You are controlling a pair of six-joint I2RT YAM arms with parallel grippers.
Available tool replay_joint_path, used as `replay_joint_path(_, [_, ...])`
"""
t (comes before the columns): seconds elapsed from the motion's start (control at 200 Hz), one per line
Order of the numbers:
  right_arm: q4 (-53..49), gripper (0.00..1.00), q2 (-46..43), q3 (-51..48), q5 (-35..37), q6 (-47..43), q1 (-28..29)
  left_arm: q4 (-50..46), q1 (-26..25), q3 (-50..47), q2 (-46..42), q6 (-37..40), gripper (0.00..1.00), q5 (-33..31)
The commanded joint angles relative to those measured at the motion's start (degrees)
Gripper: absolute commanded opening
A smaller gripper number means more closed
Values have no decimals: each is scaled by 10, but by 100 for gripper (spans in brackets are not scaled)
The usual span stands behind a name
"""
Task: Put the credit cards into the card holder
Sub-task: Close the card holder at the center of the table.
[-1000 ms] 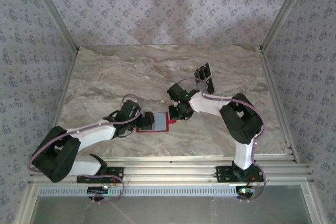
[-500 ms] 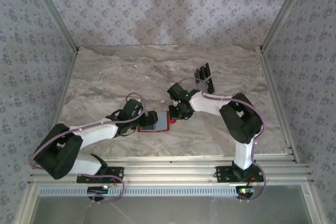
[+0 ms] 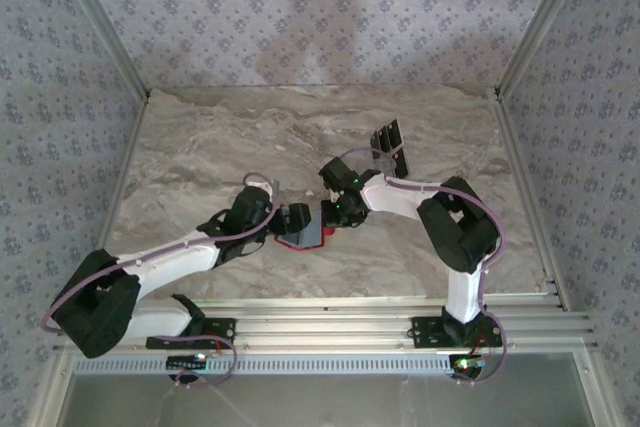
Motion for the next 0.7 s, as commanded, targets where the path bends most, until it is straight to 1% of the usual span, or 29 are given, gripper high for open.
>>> replay_joint_path(0.0, [69, 0, 71, -12, -55, 8, 16, 56, -22, 15, -1, -18, 100, 3])
replay_joint_path(0.165, [71, 0, 69, -15, -57, 11, 11, 102, -57, 15, 28, -33, 100, -16])
replay_joint_path(0.3, [79, 0, 47, -30, -65, 18, -4, 131, -78, 13, 58, -41, 100, -27])
replay_joint_path(0.525, [99, 0, -2, -61, -81, 37, -34, 167, -96, 11, 101, -52, 100, -33])
replay_joint_path(0.7, [103, 0, -3, -65, -85, 41, -40, 178, -104, 15, 129, -59, 100, -41])
